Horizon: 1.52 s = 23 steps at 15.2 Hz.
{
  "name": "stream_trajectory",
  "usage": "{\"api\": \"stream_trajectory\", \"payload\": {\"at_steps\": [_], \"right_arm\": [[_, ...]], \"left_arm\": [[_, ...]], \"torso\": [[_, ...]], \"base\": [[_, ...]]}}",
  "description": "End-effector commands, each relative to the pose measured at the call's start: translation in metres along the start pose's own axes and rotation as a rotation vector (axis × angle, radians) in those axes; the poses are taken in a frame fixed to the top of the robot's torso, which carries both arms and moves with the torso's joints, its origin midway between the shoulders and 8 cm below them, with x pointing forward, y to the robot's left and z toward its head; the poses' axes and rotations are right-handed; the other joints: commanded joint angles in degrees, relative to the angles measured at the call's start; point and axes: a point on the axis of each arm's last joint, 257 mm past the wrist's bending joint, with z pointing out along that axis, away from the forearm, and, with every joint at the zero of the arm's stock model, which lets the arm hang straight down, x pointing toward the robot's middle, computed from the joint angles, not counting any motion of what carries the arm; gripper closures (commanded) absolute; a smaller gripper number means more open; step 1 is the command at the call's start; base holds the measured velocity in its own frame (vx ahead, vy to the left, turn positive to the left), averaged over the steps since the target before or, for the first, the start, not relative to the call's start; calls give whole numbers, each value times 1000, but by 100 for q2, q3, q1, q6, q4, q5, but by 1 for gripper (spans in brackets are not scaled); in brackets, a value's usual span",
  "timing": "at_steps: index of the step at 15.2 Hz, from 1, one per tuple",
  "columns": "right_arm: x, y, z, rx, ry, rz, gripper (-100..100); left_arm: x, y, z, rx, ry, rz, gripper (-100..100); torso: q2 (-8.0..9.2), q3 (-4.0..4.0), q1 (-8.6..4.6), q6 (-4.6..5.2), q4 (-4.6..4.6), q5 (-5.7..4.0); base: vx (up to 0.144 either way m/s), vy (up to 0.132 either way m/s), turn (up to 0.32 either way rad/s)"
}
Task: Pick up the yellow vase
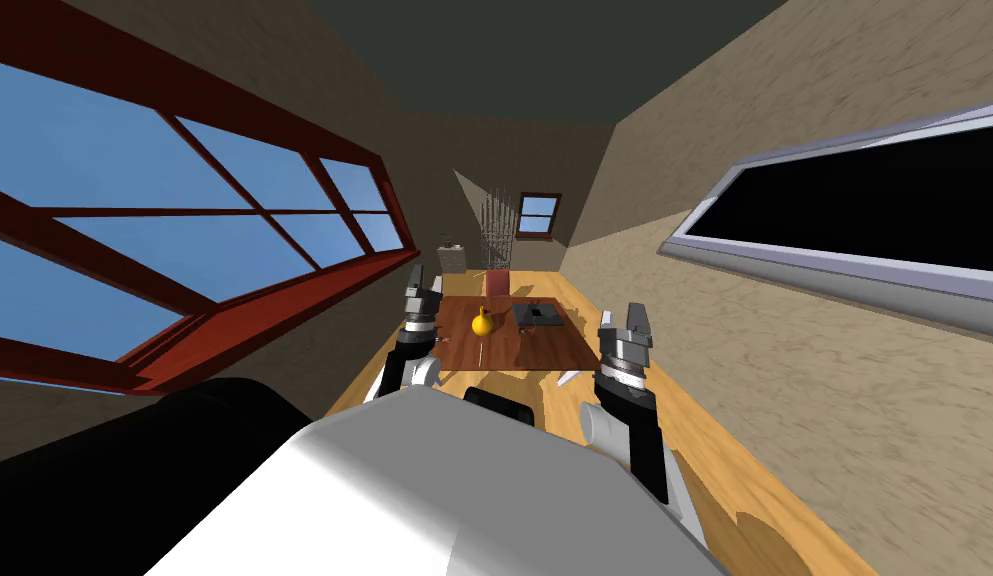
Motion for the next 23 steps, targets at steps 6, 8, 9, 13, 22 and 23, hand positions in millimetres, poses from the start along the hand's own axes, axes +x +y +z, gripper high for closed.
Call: {"api": "stream_trajectory", "payload": {"at_steps": [6, 8, 9, 13, 22, 23], "right_arm": [[0, 0, 0, 0, 0, 0, 0], [0, 0, 0, 0, 0, 0, 0], [0, 0, 0, 0, 0, 0, 0], [0, 0, 0, 0, 0, 0, 0], [0, 0, 0, 0, 0, 0, 0], [0, 0, 0, 0, 0, 0, 0]], "left_arm": [[9, 32, -10, -55, 117, 110, -100], [7, 57, -18, -97, 163, 186, -100], [7, 58, -18, -98, 163, 186, -100], [0, 88, -29, -150, 204, 275, -100], [-31, 155, -58, -272, 278, 480, -100], [-40, 166, -62, -291, 294, 533, -100]], "torso": [[51, 29, 3, 4, 11, 0], [43, 25, 14, 3, 10, 3], [41, 23, 16, 6, 9, 4], [29, 17, 21, 4, 6, 5], [14, 8, 22, 3, 3, 5], [13, 7, 21, 3, 3, 5]], "base": [[-106, -4, -127], [-83, 30, -252], [-82, 36, -237], [-61, 31, -198], [-46, 29, -216], [-44, 22, -351]]}}
